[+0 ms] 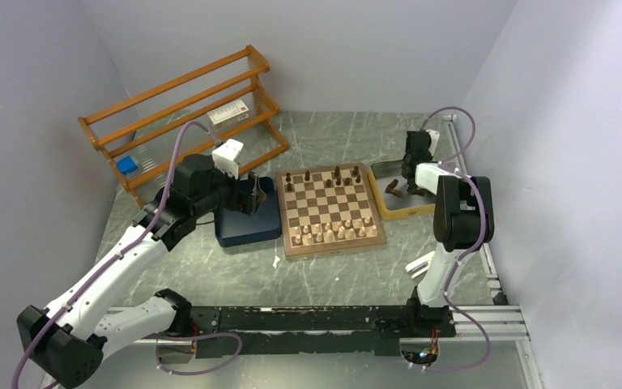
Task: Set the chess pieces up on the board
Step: Pick up the chess piece from the storage box.
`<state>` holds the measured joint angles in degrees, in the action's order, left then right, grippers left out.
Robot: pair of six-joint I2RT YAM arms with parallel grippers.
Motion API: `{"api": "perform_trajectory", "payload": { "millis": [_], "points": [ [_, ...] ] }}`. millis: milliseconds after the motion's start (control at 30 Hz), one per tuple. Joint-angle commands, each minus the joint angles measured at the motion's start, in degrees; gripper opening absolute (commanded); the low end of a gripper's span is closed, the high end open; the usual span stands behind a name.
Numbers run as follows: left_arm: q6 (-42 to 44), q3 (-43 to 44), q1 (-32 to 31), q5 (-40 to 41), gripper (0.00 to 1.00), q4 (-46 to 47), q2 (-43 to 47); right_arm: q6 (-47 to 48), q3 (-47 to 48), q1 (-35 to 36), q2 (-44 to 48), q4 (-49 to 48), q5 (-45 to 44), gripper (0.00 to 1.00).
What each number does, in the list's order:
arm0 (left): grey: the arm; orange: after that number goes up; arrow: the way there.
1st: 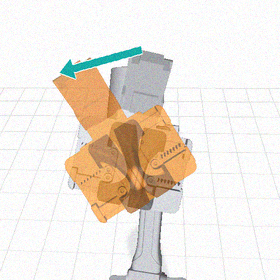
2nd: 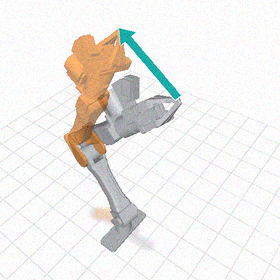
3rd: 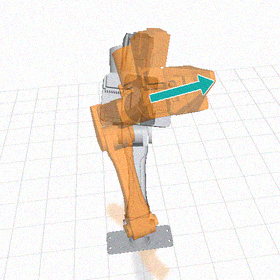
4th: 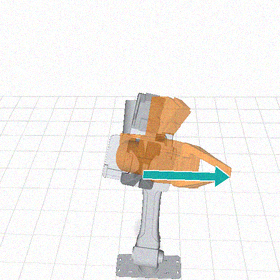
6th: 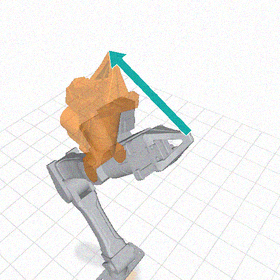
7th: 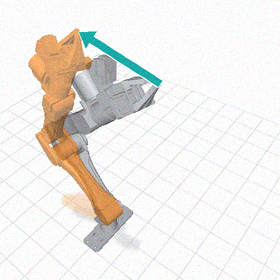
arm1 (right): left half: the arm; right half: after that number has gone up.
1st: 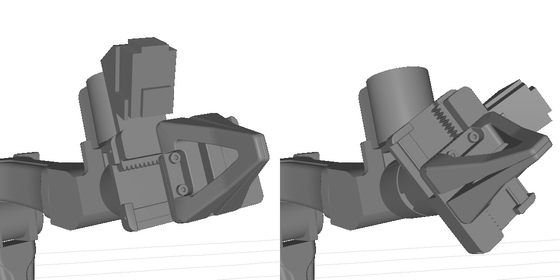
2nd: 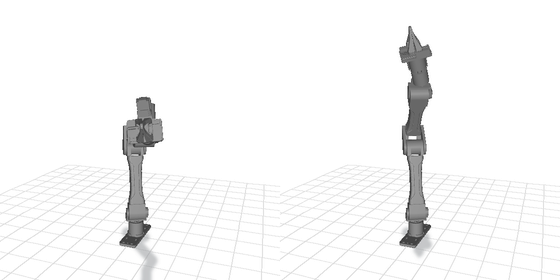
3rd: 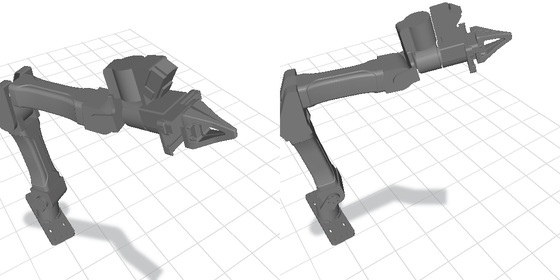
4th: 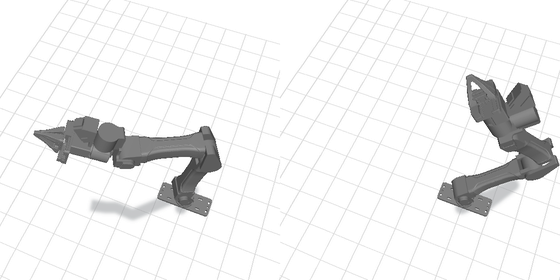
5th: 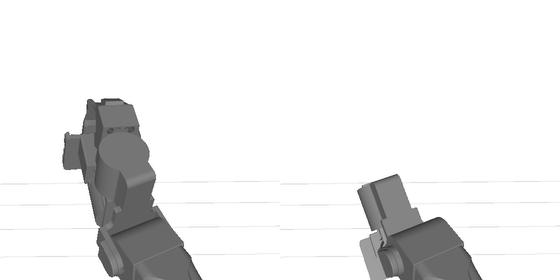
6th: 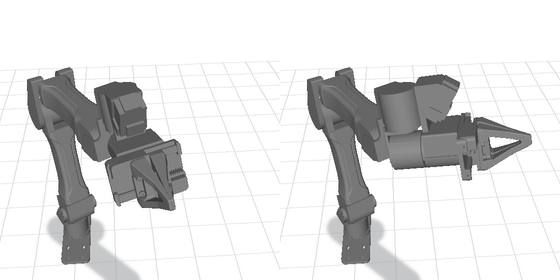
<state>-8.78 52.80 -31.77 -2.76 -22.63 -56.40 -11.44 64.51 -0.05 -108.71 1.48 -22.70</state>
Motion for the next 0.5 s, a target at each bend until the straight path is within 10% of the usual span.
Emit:
{"api": "perform_trajectory", "payload": {
  "millis": [0, 467],
  "points": [
    [0.4, -0.4, 0.1, -0.7, 0.93, 0.6, 0.2, 0.9, 1.1, -1.2, -0.5, -2.7, -1.2, 0.21],
    [0.5, -0.5, 0.1, -0.8, 0.93, 0.6, 0.2, 1.3, 0.9, -0.9, 1.3, -2.0, 0.1, 0.13]
  ]
}}
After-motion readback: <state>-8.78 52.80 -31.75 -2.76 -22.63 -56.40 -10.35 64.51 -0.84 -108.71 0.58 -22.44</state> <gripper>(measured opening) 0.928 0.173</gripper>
